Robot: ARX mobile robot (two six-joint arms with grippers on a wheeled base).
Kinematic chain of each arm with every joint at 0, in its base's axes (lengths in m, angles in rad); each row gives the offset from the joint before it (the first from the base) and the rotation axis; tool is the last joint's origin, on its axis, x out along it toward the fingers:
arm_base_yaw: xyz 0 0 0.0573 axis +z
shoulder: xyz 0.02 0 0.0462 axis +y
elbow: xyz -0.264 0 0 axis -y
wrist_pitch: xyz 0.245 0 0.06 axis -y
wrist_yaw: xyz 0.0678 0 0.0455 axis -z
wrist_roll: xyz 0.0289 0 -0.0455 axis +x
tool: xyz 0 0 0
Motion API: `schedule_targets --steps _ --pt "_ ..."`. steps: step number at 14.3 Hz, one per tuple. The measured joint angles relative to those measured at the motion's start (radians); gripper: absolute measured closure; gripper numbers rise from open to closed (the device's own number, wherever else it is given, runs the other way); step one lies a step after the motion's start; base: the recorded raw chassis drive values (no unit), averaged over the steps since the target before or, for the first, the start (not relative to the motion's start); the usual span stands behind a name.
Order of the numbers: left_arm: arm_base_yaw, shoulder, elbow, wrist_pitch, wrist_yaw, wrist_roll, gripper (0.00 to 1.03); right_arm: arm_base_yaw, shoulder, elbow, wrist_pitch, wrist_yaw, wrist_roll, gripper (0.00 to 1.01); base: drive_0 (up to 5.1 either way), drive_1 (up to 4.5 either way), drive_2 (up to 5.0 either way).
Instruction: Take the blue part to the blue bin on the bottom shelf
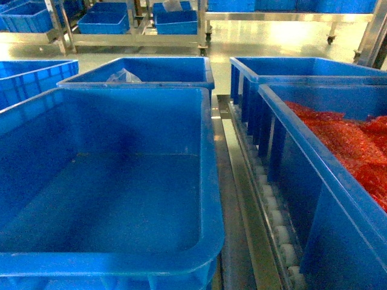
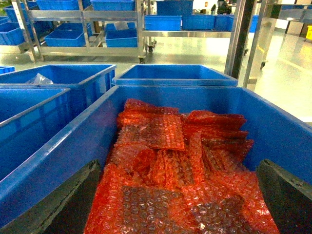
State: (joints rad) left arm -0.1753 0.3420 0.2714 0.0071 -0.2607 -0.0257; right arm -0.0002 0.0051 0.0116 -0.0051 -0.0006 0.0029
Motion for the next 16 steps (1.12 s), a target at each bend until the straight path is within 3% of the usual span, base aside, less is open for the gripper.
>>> schedule_targets --steps 16 --pt "0.0 0.0 0.0 0.0 0.0 0.0 0.59 0.0 0.0 0.0 0.0 0.0 0.0 0.03 0.0 0.0 0.0"
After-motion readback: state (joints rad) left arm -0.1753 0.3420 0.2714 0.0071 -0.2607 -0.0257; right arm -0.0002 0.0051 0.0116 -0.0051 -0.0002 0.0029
